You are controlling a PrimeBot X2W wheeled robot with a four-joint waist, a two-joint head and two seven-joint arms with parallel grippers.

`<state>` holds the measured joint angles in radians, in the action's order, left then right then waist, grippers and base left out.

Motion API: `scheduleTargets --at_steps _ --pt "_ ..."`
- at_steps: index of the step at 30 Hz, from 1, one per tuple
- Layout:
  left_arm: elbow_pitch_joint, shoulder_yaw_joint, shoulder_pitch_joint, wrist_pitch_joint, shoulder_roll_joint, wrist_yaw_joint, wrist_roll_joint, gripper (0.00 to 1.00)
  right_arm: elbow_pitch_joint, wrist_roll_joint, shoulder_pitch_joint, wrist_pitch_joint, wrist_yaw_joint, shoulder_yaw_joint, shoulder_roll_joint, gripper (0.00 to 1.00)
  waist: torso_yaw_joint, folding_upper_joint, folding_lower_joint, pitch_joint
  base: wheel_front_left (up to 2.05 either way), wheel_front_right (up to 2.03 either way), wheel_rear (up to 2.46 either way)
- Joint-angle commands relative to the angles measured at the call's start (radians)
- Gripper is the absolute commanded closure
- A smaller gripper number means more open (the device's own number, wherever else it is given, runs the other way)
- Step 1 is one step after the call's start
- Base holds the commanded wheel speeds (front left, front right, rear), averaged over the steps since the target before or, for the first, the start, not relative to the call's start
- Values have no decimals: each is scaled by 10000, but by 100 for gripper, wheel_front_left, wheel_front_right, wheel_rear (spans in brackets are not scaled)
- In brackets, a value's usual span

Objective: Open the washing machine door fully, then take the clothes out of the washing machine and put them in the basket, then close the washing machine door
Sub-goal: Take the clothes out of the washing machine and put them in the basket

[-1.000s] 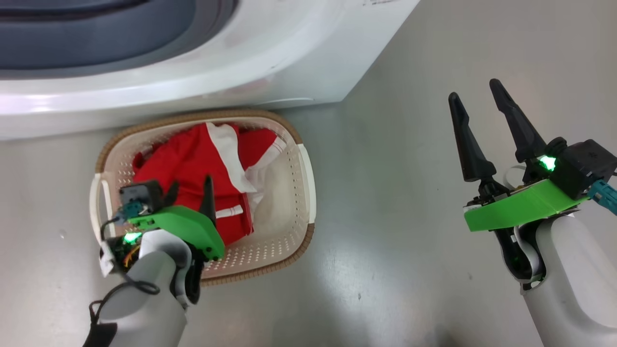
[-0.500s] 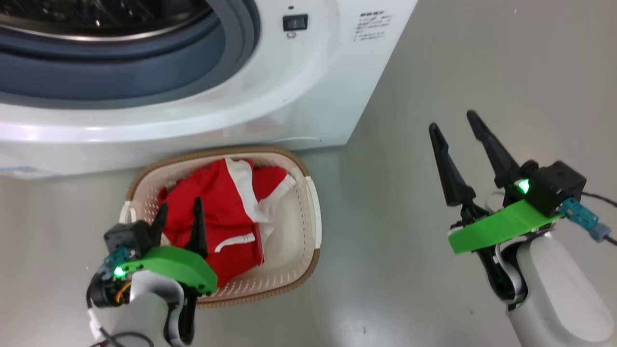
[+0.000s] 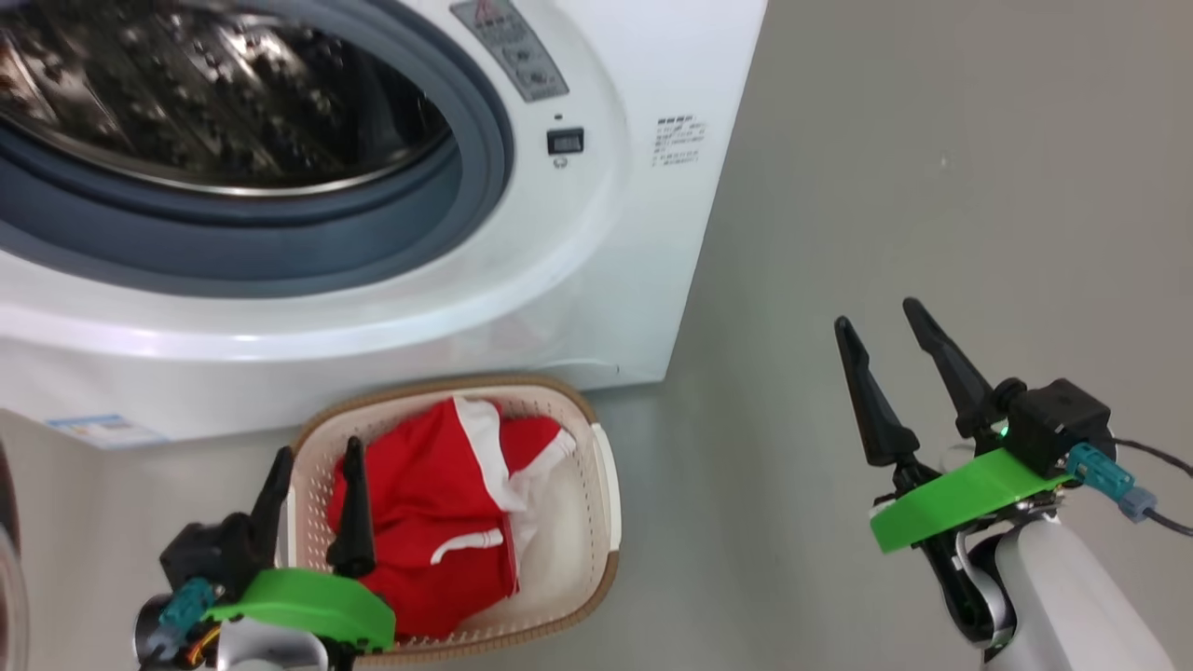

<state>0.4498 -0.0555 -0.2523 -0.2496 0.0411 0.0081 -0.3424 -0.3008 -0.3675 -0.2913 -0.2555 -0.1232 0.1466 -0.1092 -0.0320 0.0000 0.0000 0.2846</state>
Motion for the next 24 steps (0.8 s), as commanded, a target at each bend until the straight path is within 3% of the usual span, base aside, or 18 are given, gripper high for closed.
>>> scheduleTargets --at_steps 1,6,13,24 --pt "-546 411 252 -122 109 -91 179 0 201 87 163 -63 -75 171 77 0 -52 0 0 -621 0 0 0" --pt "-1868 597 797 -122 102 -261 1102 0 238 140 363 -63 -75 101 176 0 -75 0 0 -1015 0 0 0" --pt "-3174 915 1417 -122 95 -524 1152 0 434 469 588 -63 -75 46 249 0 -154 0 0 -1341 0 0 0" --pt "-3986 1113 2276 -122 92 -187 1317 0 1241 936 1051 -63 -75 -256 351 0 -236 0 0 -1726 0 0 0"
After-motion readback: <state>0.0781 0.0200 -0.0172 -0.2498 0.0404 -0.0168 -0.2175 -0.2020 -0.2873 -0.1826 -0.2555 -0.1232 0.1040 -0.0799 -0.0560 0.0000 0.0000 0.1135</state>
